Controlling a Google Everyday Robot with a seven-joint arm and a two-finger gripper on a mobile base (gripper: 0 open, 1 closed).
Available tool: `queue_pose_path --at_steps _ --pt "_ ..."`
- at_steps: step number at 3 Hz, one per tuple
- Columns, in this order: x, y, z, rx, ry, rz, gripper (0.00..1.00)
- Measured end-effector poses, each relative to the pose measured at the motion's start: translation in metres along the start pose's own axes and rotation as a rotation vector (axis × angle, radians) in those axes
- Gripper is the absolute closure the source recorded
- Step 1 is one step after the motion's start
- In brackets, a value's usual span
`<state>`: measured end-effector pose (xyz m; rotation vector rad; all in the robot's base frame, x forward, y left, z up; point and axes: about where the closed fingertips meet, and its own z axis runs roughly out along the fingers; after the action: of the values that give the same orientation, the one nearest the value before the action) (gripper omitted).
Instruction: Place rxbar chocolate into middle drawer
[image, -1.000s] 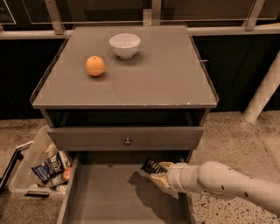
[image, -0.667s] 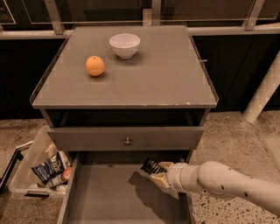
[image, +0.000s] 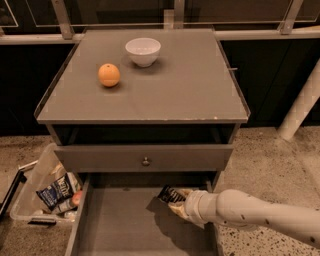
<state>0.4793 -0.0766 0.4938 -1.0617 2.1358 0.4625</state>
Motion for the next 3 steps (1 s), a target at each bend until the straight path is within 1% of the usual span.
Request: queue_pose_path --at_steps 1,2,3 --pt "0.028 0.001 0.041 0.007 0.01 -0.01 1.0" --pt "0.049 -0.002 0.072 0.019 -0.001 -0.017 1.0" --pt "0.063 -0.007 0.096 0.027 -0.027 -0.014 1.0"
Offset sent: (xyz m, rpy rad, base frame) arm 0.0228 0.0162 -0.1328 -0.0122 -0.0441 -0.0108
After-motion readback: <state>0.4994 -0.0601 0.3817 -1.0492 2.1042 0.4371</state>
